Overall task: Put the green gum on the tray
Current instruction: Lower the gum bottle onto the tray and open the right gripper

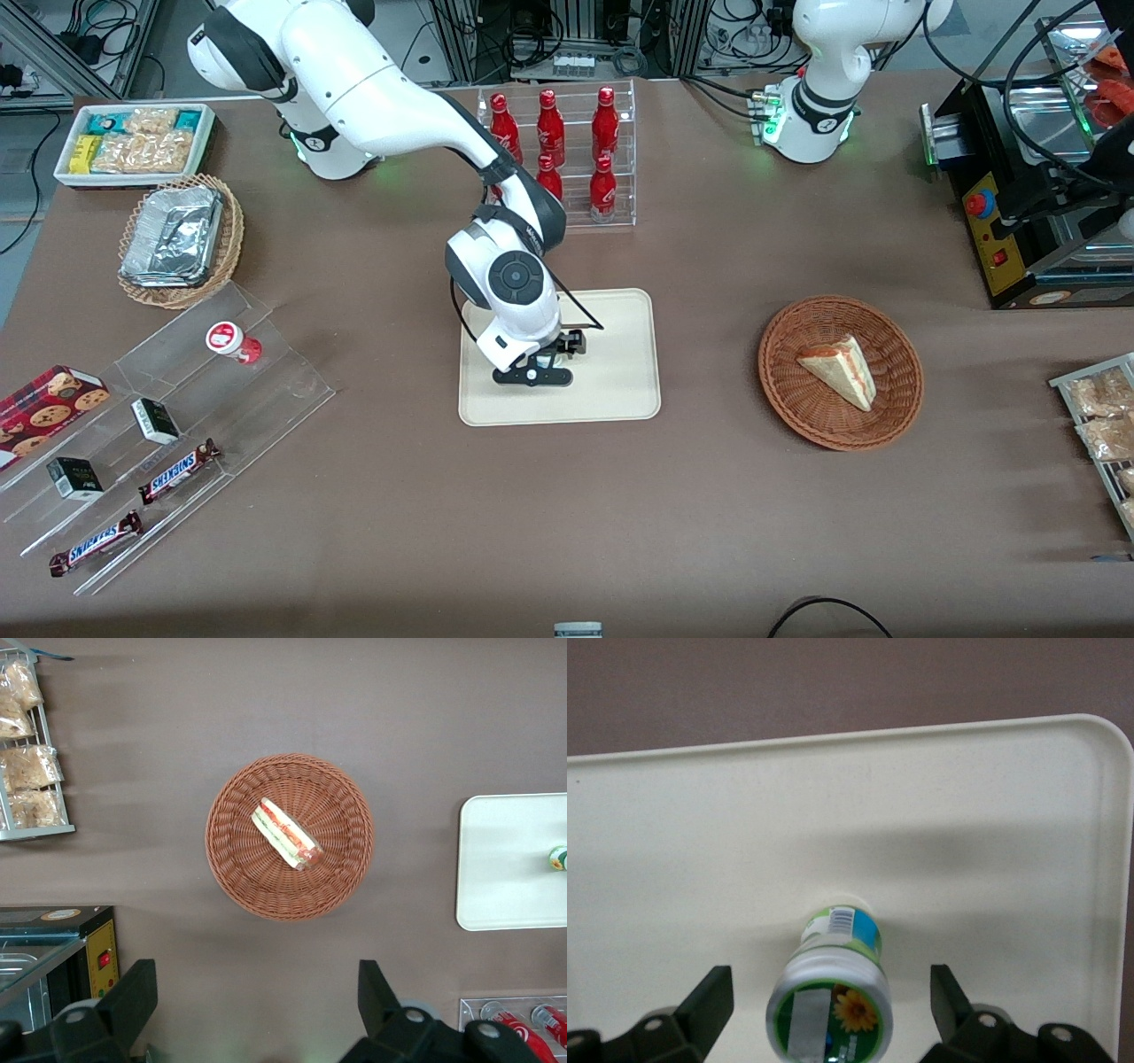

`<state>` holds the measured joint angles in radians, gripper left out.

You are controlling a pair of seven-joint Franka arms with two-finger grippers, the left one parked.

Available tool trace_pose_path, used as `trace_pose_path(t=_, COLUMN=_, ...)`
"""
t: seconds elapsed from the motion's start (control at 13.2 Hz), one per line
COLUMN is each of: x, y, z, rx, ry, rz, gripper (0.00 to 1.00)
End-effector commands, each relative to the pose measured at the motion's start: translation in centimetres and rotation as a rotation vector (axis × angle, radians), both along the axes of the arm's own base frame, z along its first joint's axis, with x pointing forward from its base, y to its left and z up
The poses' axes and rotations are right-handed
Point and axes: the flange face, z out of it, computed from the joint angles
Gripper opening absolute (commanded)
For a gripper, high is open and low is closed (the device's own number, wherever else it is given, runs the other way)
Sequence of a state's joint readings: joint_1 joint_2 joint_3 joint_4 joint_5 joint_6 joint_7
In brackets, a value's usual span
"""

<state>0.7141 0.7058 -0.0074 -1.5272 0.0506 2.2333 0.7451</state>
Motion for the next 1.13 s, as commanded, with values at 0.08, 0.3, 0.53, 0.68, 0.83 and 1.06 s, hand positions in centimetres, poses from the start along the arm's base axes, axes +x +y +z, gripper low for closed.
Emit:
trace_pose_path(t=0.08, x=0.5, y=0.6, z=0.2, rx=-0.023, ry=-0.043, rz=0.028, gripper=1.0)
trace_pose_path(t=0.3, x=0.7, y=0.3, z=1.1, rx=-0.052, ry=-0.07, rz=0.062, gripper=1.0)
trace_pose_path(t=0.53, x=1.1, y=-0.5, z=2.0, rx=-0.058, ry=-0.068, rz=0.073, gripper=1.0)
trace_pose_path(t=0.68, x=0.8, y=-0.8, z=4.2, rx=-0.064, ry=-0.051, rz=0.073, gripper=1.0)
trace_pose_path(t=0.83, x=1.0, y=-2.4, z=6.9, rx=-0.09, ry=-0.012, rz=0.084, gripper=1.0)
trace_pose_path(t=1.06, x=1.7, y=-5.8, z=11.0, rx=-0.108, ry=0.054, rz=0.152, gripper=1.0)
